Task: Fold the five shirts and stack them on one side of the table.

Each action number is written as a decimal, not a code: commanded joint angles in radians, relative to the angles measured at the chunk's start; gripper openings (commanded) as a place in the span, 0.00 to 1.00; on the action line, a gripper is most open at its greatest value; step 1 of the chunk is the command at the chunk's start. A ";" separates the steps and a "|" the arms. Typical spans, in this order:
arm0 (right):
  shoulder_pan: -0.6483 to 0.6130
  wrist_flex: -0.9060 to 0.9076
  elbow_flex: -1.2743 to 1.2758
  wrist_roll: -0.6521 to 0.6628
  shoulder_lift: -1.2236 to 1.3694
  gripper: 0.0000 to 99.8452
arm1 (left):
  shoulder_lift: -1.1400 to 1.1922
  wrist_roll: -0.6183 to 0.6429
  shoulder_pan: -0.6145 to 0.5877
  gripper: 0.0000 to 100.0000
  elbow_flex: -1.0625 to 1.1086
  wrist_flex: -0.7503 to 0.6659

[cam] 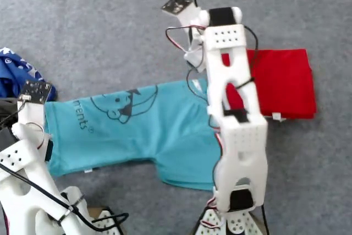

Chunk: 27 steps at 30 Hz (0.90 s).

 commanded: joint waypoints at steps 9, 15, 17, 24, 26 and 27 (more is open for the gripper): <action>-0.087 -0.068 1.017 0.402 -0.863 0.02 | -0.008 0.233 -0.004 0.03 0.286 -0.428; -0.242 -0.180 1.451 0.425 -1.106 0.13 | -0.006 0.334 -0.002 0.03 0.351 -0.557; -0.284 -0.269 1.570 0.423 -1.127 0.17 | -0.006 0.347 -0.002 0.03 0.390 -0.611; -0.422 -0.440 1.825 0.420 -1.089 0.17 | -0.008 0.407 -0.008 0.03 0.433 -0.683; -0.456 -0.450 1.867 0.420 -1.092 0.17 | -0.008 0.407 -0.010 0.03 0.435 -0.683; -0.468 -0.451 1.886 0.420 -1.096 0.17 | -0.008 0.407 -0.010 0.03 0.435 -0.683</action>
